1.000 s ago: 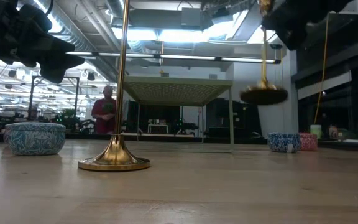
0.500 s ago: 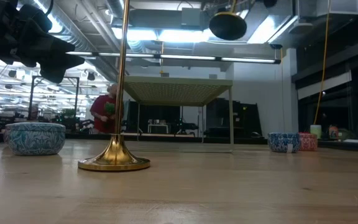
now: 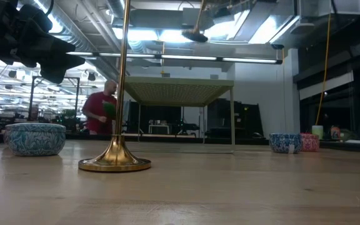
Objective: Pick & Place candle stick holders
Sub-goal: Put the gold candle holder on the shelf
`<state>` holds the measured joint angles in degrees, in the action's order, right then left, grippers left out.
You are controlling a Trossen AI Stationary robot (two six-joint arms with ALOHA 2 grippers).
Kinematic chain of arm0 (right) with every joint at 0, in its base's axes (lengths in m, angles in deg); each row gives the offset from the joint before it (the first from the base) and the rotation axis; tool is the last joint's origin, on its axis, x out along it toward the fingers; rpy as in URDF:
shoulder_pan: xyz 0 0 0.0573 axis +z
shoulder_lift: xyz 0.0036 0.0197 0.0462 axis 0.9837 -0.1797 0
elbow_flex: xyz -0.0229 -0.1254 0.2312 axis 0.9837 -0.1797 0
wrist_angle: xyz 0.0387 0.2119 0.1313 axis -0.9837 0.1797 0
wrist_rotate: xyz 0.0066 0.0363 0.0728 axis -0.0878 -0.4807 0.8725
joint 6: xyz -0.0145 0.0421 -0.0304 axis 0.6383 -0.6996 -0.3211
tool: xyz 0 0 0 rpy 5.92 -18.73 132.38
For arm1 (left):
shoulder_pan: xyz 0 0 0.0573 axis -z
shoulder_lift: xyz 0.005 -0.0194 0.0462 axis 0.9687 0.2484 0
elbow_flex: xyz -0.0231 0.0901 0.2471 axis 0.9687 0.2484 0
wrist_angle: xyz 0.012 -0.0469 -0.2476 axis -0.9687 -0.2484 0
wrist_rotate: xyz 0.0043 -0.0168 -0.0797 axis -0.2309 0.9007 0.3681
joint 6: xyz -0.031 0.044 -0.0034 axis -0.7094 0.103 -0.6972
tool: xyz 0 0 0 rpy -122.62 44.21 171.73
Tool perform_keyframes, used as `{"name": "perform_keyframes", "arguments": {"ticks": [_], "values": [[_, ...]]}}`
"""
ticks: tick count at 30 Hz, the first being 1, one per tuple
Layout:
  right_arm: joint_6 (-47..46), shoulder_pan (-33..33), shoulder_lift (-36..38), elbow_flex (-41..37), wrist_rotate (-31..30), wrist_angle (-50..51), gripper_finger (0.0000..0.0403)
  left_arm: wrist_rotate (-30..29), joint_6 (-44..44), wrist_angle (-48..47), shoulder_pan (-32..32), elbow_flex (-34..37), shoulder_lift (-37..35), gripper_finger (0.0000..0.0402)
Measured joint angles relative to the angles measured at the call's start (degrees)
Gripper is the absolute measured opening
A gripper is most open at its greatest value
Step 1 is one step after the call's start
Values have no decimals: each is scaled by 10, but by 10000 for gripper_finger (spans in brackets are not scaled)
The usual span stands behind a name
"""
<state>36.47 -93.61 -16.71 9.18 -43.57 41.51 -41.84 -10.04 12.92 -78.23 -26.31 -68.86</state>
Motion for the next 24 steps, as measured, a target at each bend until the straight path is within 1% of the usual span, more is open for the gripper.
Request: {"name": "perform_keyframes", "arguments": {"ticks": [4,7,10,17,24], "values": [[2,-52,-15,-5,0,-18,16,0,0,0,0,0,0,200],[-13,-90,-29,-12,11,-19,16,0,0,0,0,0,0,200],[-23,-115,-40,-12,20,-22,16,0,0,0,0,0,0,200],[-12,-129,-82,-12,23,-33,17,0,0,0,0,0,0,200],[3,-133,-129,-13,24,-77,17,0,0,0,0,0,0,200]]}}
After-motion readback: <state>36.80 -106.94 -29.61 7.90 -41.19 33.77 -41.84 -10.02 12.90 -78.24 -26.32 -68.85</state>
